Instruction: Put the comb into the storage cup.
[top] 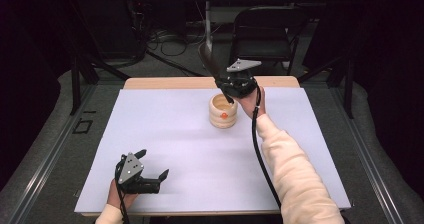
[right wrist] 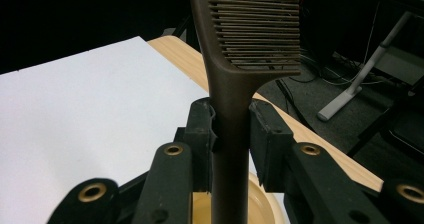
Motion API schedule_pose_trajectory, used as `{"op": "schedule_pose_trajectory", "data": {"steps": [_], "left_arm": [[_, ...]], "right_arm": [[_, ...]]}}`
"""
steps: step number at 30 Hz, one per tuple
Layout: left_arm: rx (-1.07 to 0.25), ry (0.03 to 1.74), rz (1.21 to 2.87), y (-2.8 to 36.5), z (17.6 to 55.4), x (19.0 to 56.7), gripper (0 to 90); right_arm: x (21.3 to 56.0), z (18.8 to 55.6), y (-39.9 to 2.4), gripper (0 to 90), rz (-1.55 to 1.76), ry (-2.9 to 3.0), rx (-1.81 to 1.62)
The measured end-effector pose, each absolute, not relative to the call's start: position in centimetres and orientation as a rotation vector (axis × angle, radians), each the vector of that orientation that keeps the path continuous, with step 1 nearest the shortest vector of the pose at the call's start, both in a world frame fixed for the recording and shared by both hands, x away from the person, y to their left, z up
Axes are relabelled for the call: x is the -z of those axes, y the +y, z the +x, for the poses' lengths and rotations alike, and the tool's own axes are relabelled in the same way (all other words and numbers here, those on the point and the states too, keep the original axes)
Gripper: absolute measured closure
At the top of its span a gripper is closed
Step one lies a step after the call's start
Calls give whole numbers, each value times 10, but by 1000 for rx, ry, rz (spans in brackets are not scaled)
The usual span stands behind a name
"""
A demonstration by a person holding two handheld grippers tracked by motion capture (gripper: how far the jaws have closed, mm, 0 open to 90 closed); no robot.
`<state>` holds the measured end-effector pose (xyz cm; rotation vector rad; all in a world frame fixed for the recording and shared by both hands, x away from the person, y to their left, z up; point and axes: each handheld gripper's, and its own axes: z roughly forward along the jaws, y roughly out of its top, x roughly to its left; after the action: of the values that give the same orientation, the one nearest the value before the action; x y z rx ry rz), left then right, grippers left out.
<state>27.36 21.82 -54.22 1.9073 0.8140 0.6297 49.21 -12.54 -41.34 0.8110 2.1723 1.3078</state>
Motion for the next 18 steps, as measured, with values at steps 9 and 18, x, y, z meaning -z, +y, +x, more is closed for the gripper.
{"op": "schedule_pose_trajectory", "data": {"steps": [9,18], "left_arm": [[-629,815,1906,218,274,542,0],[-629,813,1906,218,273,542,0]], "right_arm": [[417,495,-124,723,811,2161,-1324],[421,498,-122,723,813,2161,-1323]]}}
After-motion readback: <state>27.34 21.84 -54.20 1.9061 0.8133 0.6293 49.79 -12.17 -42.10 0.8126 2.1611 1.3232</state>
